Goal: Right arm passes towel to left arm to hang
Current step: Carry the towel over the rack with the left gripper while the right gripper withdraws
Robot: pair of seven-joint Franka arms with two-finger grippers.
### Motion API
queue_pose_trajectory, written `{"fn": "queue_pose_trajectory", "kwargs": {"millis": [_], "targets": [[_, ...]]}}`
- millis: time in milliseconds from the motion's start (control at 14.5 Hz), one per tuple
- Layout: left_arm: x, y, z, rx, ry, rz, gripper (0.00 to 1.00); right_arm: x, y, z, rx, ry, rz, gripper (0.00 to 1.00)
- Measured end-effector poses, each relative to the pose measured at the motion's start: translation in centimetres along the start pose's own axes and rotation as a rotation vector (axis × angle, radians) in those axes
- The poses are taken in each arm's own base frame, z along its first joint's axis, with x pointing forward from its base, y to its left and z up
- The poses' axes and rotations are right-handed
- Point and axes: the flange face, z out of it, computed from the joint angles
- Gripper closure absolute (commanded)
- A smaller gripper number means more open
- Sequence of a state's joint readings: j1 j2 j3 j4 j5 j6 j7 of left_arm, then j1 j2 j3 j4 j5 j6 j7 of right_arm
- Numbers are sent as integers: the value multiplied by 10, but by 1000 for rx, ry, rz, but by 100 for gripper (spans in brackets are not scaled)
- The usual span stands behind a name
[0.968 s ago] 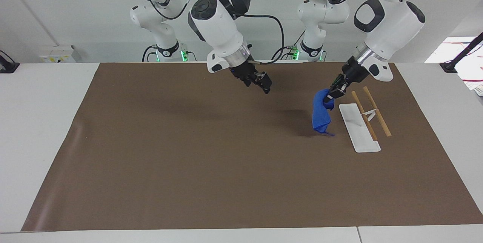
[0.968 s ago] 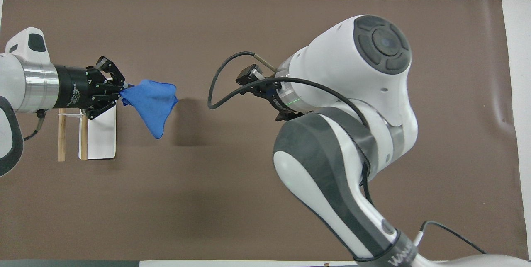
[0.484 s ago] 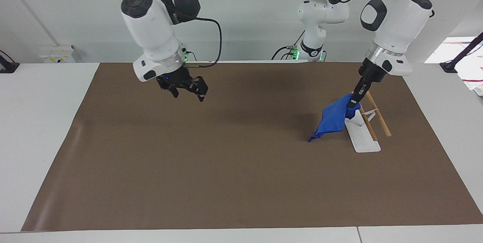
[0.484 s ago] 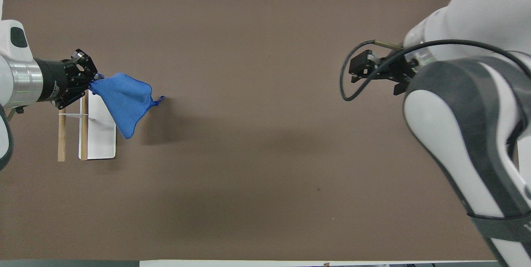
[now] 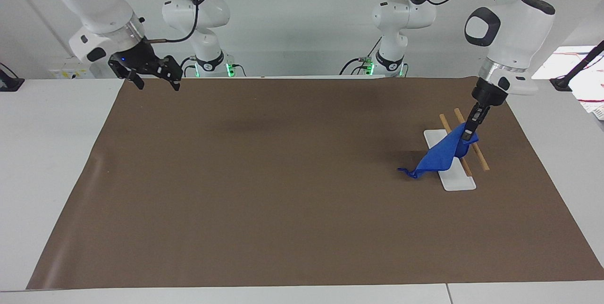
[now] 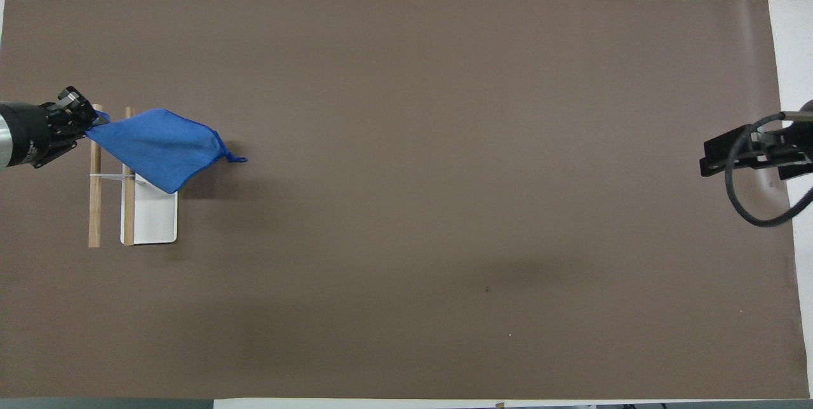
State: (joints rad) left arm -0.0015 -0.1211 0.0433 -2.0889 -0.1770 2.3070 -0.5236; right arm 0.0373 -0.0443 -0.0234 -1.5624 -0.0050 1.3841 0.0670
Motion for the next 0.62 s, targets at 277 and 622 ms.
{"fn": "queue_pose_trajectory", "kwargs": {"millis": [277,622], "targets": [[29,-40,-10,14,35,-18,100,0,-6,11,-24,-2,-35,0],[58,-85,-24,21,97,-101,100,8,15,14,-26,11,-12,0]]}}
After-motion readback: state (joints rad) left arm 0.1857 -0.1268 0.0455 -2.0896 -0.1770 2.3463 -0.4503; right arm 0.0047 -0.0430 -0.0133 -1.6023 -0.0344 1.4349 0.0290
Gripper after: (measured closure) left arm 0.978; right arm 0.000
